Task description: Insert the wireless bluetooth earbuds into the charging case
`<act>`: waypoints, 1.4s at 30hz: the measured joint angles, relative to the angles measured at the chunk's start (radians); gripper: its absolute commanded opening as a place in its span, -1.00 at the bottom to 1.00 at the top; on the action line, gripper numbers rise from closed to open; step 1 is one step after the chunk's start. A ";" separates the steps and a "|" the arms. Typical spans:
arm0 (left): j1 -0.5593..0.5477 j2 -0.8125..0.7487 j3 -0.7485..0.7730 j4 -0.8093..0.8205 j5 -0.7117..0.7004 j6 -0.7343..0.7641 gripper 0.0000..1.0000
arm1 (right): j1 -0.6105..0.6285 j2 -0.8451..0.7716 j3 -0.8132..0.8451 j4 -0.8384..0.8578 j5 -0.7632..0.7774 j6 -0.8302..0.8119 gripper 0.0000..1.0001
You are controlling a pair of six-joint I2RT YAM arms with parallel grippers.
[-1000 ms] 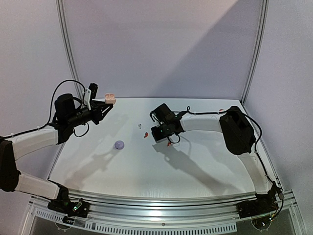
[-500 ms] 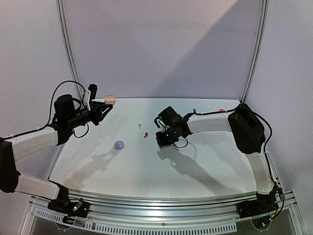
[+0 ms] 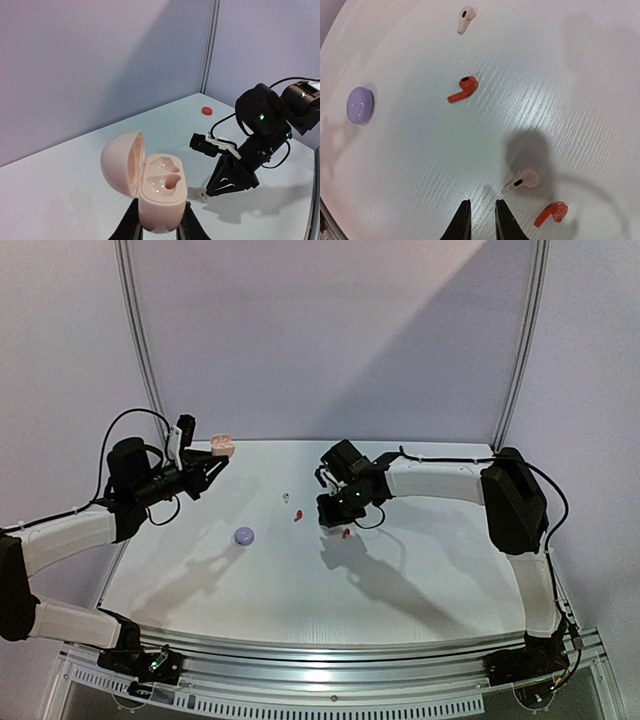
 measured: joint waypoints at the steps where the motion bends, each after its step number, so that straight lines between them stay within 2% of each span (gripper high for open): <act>1: 0.000 -0.003 -0.003 0.003 0.000 0.000 -1.00 | 0.000 0.000 0.016 -0.008 0.006 0.007 -0.62; 9: 0.000 -0.009 -0.011 0.011 0.001 -0.003 -1.00 | 0.000 0.000 0.158 -0.144 0.132 0.096 -0.60; 19: 0.001 -0.009 -0.021 0.023 0.002 -0.005 -1.00 | 0.000 0.094 0.272 -0.241 0.167 0.150 -0.22; 27: 0.001 -0.009 -0.021 0.023 0.004 -0.007 -1.00 | 0.000 0.182 0.328 -0.278 0.165 0.147 -0.29; 42: 0.001 -0.009 -0.021 0.024 0.008 -0.015 -1.00 | 0.002 0.236 0.343 -0.312 0.195 0.156 -0.44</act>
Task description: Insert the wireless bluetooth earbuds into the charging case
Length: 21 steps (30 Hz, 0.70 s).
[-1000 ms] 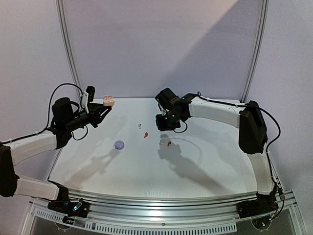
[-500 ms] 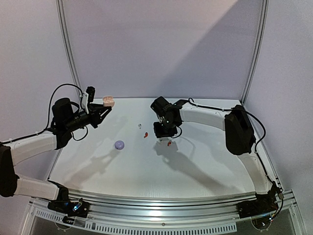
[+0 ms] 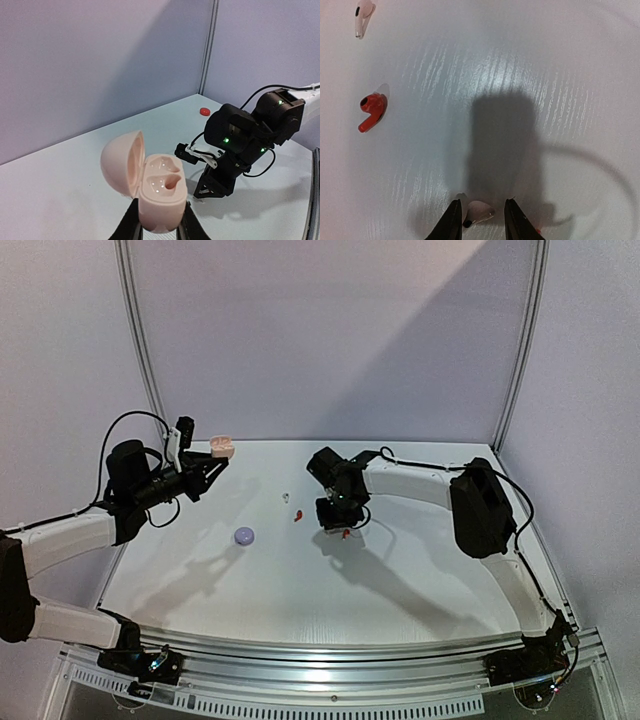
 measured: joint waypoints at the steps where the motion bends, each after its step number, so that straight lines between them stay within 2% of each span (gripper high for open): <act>1: 0.000 0.000 0.000 0.001 0.000 0.000 -1.00 | 0.000 0.000 0.000 -0.001 0.000 0.000 -0.46; 21: 0.000 0.000 -0.003 0.002 -0.002 0.001 -1.00 | 0.005 0.006 0.000 0.005 -0.001 -0.005 -0.66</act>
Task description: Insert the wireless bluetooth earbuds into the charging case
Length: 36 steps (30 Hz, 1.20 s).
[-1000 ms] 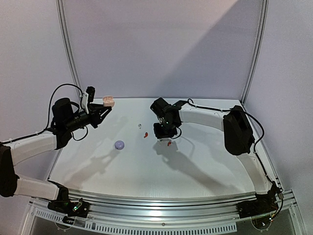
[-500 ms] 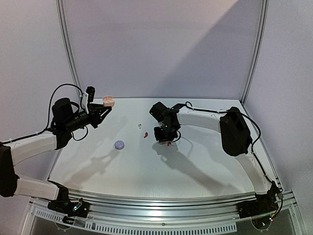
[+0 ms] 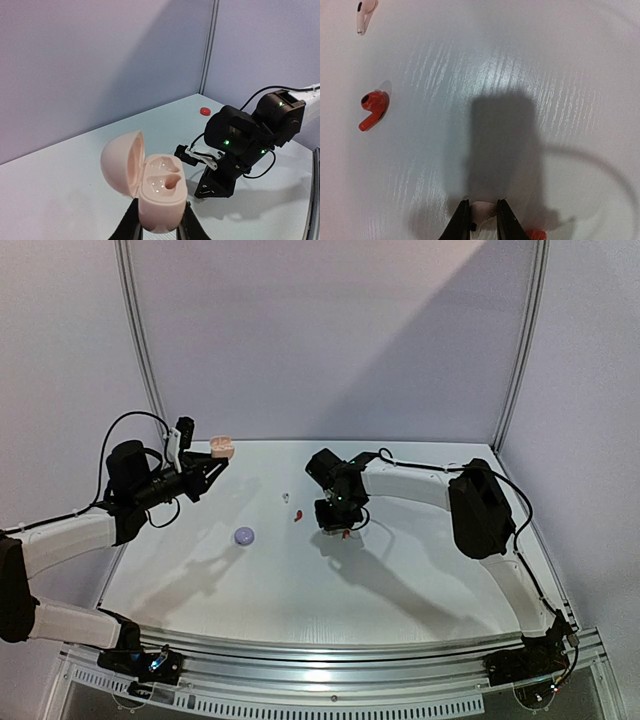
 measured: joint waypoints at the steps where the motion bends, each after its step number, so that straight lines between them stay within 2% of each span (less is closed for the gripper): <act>1: 0.000 0.000 0.000 0.000 0.000 0.000 -1.00 | 0.000 0.000 0.000 0.002 -0.001 0.000 -0.67; 9: 0.000 0.000 -0.002 0.000 -0.003 0.000 -1.00 | 0.000 0.001 0.000 0.008 -0.003 0.000 -0.84; 27: 0.000 0.000 -0.003 0.000 -0.012 0.010 -1.00 | 0.000 -0.063 -0.115 0.156 0.031 -0.010 -0.92; 36: 0.000 0.001 -0.005 0.066 -0.033 -0.008 -1.00 | 0.000 -0.227 -0.113 0.238 0.080 -0.093 -0.97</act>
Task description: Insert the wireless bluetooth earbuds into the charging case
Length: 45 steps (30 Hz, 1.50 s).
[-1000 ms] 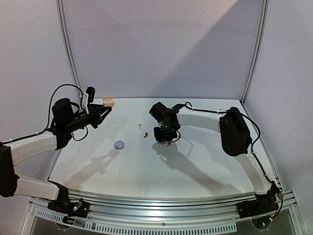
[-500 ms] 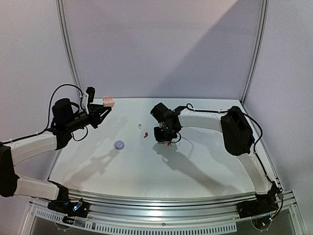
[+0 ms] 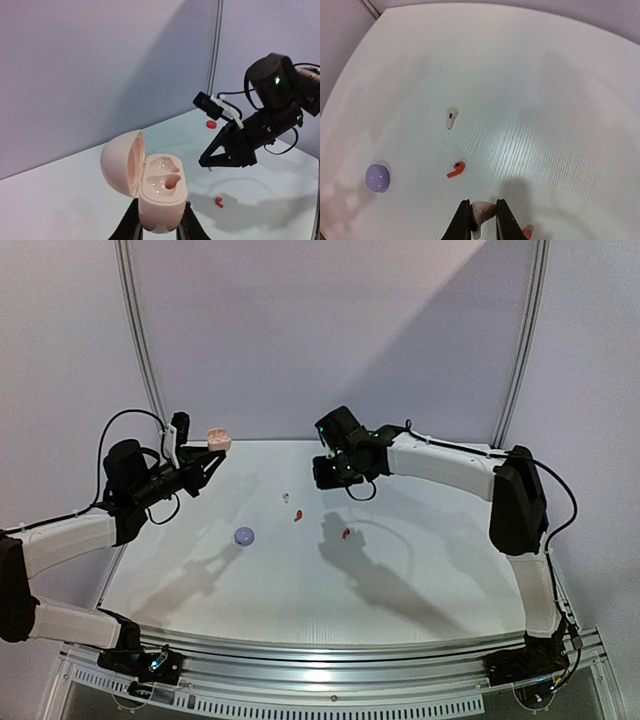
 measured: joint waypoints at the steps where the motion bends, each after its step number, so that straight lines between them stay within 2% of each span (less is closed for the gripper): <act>1: 0.000 0.002 0.000 0.017 0.000 -0.004 -1.00 | 0.000 -0.023 0.007 0.013 0.002 -0.014 -0.97; 5: 0.001 0.005 0.014 0.030 0.002 -0.008 -1.00 | 0.000 -0.091 0.056 0.077 -0.005 -0.076 -0.97; 14: 0.009 -0.042 0.175 -0.135 0.078 0.136 -1.00 | 0.000 -0.143 0.151 0.193 -0.145 -0.300 -1.00; 18: 0.009 -0.061 0.179 -0.187 0.075 0.158 -1.00 | 0.008 -0.150 0.165 0.222 -0.212 -0.334 -1.00; 23: 0.009 -0.137 0.163 -0.215 0.056 0.177 -1.00 | 0.076 -0.188 0.164 0.254 -0.180 -0.370 -1.00; 28: 0.004 -0.221 0.099 -0.147 0.029 0.149 -1.00 | 0.189 -0.254 0.155 0.341 -0.145 -0.363 -1.00; 33: -0.051 -0.225 -0.012 0.005 -0.007 0.127 -1.00 | 0.271 -0.289 0.152 0.457 -0.128 -0.378 -1.00; 45: -0.168 -0.219 -0.076 0.216 -0.095 0.133 -1.00 | 0.282 -0.290 0.056 0.605 -0.200 -0.407 -1.00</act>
